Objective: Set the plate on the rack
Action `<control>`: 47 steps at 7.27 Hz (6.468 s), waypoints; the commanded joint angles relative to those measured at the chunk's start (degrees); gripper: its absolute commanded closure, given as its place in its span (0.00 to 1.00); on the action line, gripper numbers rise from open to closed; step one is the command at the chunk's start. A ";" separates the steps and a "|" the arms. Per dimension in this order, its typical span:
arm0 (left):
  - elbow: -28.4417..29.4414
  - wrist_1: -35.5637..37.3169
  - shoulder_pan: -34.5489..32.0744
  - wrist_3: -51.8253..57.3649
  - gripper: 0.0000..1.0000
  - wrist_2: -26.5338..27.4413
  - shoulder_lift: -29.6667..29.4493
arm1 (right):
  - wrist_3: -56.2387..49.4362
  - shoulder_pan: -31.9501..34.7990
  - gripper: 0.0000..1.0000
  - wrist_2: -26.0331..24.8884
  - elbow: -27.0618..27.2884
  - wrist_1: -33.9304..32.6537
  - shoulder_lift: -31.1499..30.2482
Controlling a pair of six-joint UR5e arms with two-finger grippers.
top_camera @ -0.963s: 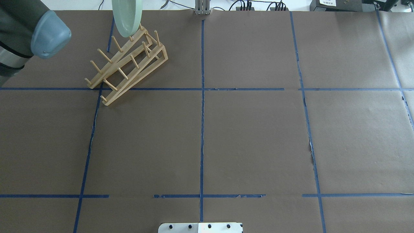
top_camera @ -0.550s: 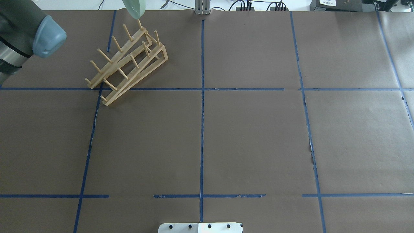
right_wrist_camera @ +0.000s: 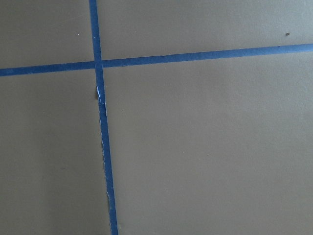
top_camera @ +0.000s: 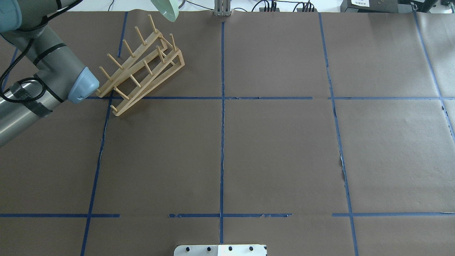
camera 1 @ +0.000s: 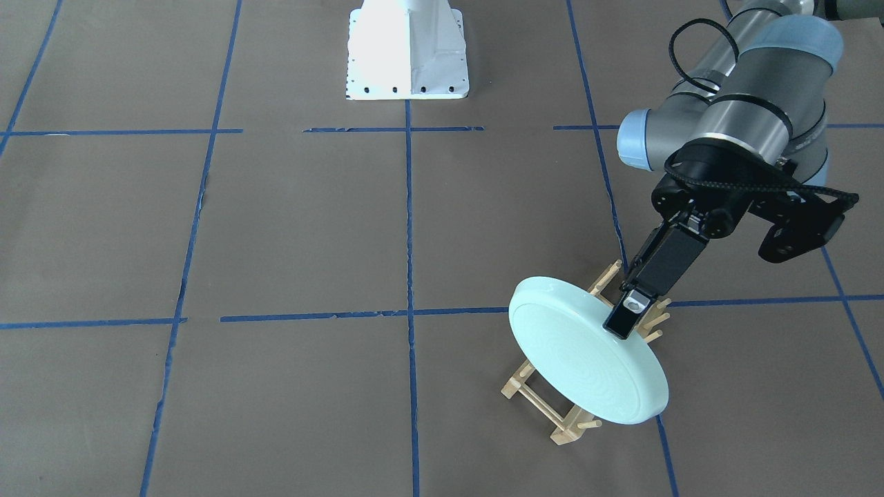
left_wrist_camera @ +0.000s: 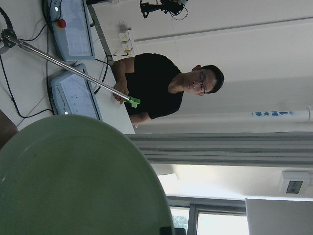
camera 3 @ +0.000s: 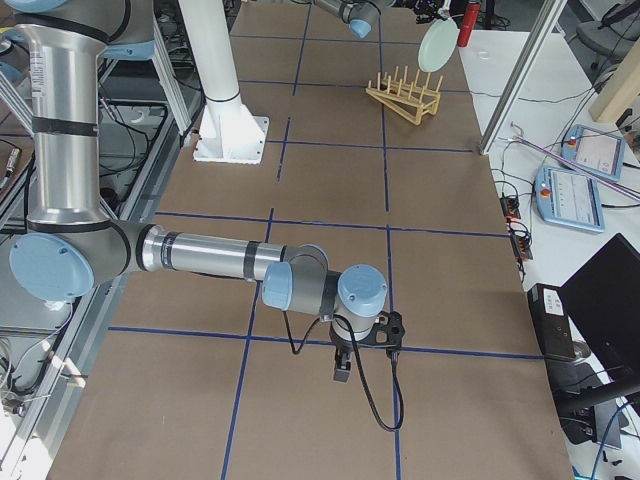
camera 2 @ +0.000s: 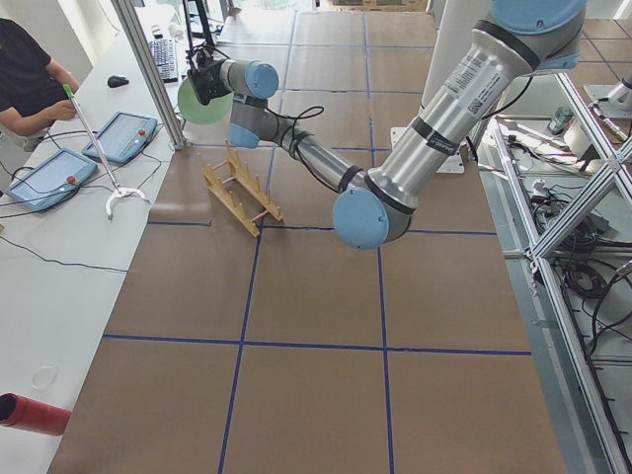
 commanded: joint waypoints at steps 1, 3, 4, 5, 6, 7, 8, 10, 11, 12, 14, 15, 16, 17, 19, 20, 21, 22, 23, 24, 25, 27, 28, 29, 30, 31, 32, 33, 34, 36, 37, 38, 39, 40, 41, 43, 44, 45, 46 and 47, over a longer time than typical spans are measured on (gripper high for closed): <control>0.63 -0.93 0.46 -0.07 1.00 1.05 2.02 | 0.00 0.00 0.00 0.00 0.00 0.00 -0.05; 0.80 -0.93 0.37 -0.77 1.00 1.05 3.44 | 0.00 0.00 0.00 0.00 0.00 0.00 -0.05; 1.24 -0.93 0.37 -0.86 1.00 1.05 3.62 | 0.00 0.00 0.00 0.00 0.00 0.00 0.04; 1.51 -0.93 0.46 -3.12 1.00 1.05 3.71 | 0.00 0.00 0.00 0.00 0.00 0.00 -0.05; 1.86 -0.93 0.46 -6.10 1.00 1.05 3.71 | 0.00 0.00 0.00 0.00 0.00 0.00 -0.05; 1.95 -0.93 0.46 -6.74 1.00 1.14 3.80 | 0.00 0.00 0.00 0.00 0.00 0.00 -0.05; 1.95 -0.93 0.46 -8.23 1.00 1.14 3.80 | 0.00 0.00 0.00 0.00 0.00 0.00 -0.05; 2.65 -0.93 0.72 -8.59 1.00 1.31 3.89 | 0.00 0.00 0.00 0.00 0.00 0.00 -0.05; 3.43 -0.93 0.81 -8.59 1.00 1.40 3.89 | 0.00 0.00 0.00 0.00 0.00 0.00 -0.05; 4.05 -0.93 0.89 -8.59 1.00 1.40 3.80 | 0.00 0.00 0.00 0.00 0.00 0.00 -0.05; 4.93 -0.93 1.77 -8.51 1.00 1.58 3.80 | 0.00 0.00 0.00 0.00 0.00 0.00 -0.05; 5.28 -1.02 2.82 -8.51 1.00 3.23 3.80 | 0.00 0.00 0.00 0.00 0.00 0.00 -0.05; 5.46 -1.02 3.87 -8.51 1.00 4.38 3.89 | 0.00 0.00 0.00 0.00 0.00 0.00 -0.05; 5.90 -1.10 3.88 -8.51 1.00 4.48 3.89 | 0.00 0.00 0.00 0.00 0.00 0.00 -0.05; 7.39 -1.19 4.15 -8.51 1.00 4.48 3.71 | 0.00 0.00 0.00 0.00 0.00 0.00 -0.05; 7.83 -1.10 4.15 -8.42 1.00 4.48 3.71 | 0.00 0.00 0.00 0.00 0.00 0.00 -0.05; 8.01 -1.10 4.58 -8.42 1.00 4.57 3.71 | 0.00 0.00 0.00 0.00 0.00 0.00 -0.05; 8.19 -1.10 4.59 -8.42 1.00 4.48 3.71 | 0.00 0.00 0.00 0.00 0.00 0.00 -0.05; 8.28 -1.02 4.59 -7.90 0.32 4.48 3.80 | 0.00 0.00 0.00 0.00 0.00 0.00 -0.05; 8.71 -0.93 5.02 -7.63 0.00 4.48 3.80 | 0.00 0.00 0.00 0.00 0.00 0.00 -0.05; 8.63 -0.75 5.11 -4.50 0.00 4.48 3.71 | 0.00 0.00 0.00 0.00 0.00 0.00 -0.05; 8.37 -0.58 4.94 0.97 0.00 3.96 3.88 | 0.00 0.00 0.00 0.00 0.00 0.00 0.04; 6.97 -0.23 4.85 7.34 0.00 3.08 4.15 | 0.00 0.00 0.00 0.00 0.00 0.00 -0.05; 4.43 2.99 3.72 14.62 0.00 -1.89 5.11 | 0.00 0.00 0.00 0.00 0.00 0.00 -0.05; 1.71 7.73 1.71 22.70 0.00 -7.33 6.25 | 0.00 0.00 0.00 0.00 0.00 0.00 -0.05; -2.06 13.34 1.16 33.22 0.00 -9.39 7.56 | 0.00 0.00 0.00 0.00 0.00 0.00 0.04; -6.27 18.79 0.90 42.12 0.00 -9.49 9.58 | 0.00 0.00 0.00 0.00 0.00 0.00 -0.05; -11.62 23.37 -1.19 52.21 0.00 -9.84 13.17 | 0.00 0.00 0.00 0.00 0.00 0.00 -0.05; -14.72 30.73 -4.52 59.80 0.00 -12.37 13.46 | 0.00 0.00 0.00 0.00 0.00 0.00 0.04; -18.51 39.99 -9.19 75.53 0.00 -13.36 15.38 | 0.00 0.00 0.00 0.00 0.00 0.00 -0.05; -19.84 45.60 -12.61 80.13 0.00 -17.89 16.71 | 0.00 0.00 0.00 0.00 0.00 0.00 -0.05; -19.94 52.09 -17.34 85.40 0.00 -24.37 16.63 | 0.00 0.00 0.00 0.00 0.00 0.00 -0.05; -19.41 57.29 -20.95 92.50 0.00 -28.61 16.72 | 0.00 0.00 0.00 0.00 0.00 0.00 -0.05; -18.71 63.17 -23.77 99.09 0.00 -31.35 17.24 | 0.00 0.00 0.00 0.00 0.00 0.00 -0.05; -18.45 70.19 -25.28 105.51 0.00 -35.47 17.94 | 0.00 0.00 0.00 0.00 0.00 0.00 -0.05; -14.85 80.94 -27.84 114.42 0.00 -44.17 20.82 | 0.00 0.00 0.00 0.00 0.00 0.00 0.04; -13.97 80.29 -28.11 116.37 0.00 -44.21 24.68 | 0.00 0.00 0.00 0.00 0.00 0.00 -0.05; -10.48 80.28 -31.07 117.69 0.00 -44.21 25.85 | 0.00 0.00 0.00 0.00 0.00 0.00 -0.05; -9.66 80.02 -32.84 123.01 0.00 -44.30 30.56 | 0.00 0.00 0.00 0.00 0.00 0.00 -0.05; -9.39 80.02 -32.94 127.24 0.00 -44.21 33.22 | 0.00 0.00 0.00 0.00 0.00 0.00 -0.05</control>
